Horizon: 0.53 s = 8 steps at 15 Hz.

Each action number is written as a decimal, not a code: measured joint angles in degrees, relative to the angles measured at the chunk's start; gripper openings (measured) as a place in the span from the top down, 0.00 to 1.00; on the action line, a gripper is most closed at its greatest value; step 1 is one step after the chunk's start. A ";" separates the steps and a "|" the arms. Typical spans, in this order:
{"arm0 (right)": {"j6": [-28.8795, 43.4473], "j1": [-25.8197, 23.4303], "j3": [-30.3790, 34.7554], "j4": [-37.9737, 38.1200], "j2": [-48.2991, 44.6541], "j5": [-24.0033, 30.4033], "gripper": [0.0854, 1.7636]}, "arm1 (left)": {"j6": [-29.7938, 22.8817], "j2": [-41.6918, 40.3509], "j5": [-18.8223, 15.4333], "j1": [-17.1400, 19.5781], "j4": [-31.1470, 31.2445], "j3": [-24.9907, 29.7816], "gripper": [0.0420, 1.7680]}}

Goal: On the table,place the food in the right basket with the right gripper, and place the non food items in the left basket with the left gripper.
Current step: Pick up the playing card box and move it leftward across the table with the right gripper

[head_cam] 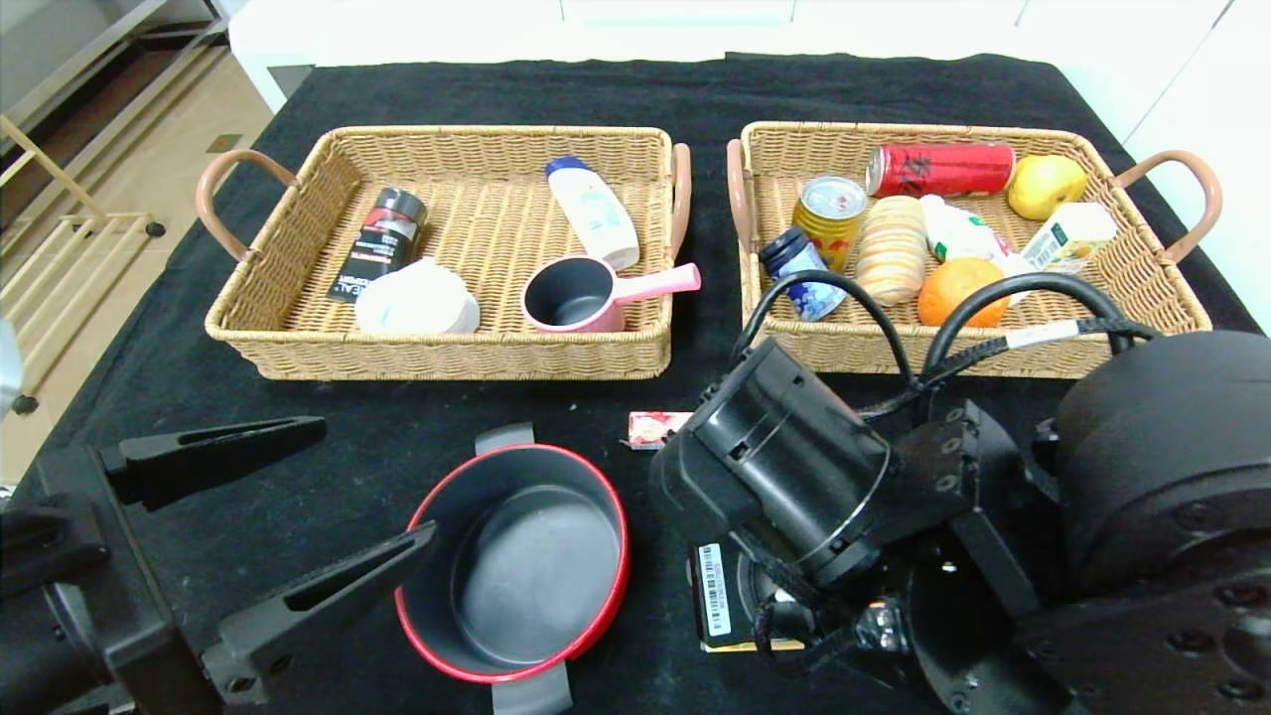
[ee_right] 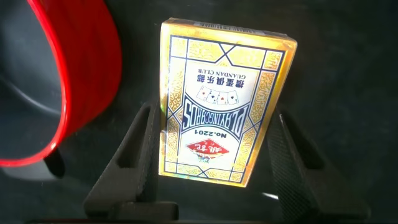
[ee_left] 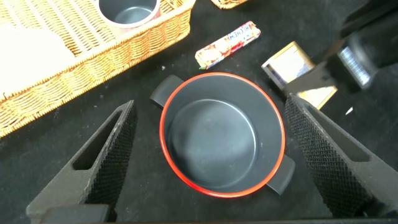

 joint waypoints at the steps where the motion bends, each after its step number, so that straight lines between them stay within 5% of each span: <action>1: 0.02 0.20 -0.68 0.00 0.94 -0.13 0.42 | 0.00 -0.09 0.00 0.02 0.02 0.00 0.03; 8: 0.13 1.57 -2.80 -0.06 4.79 -2.78 0.42 | 0.01 -0.29 -0.06 -0.01 0.09 -0.02 0.03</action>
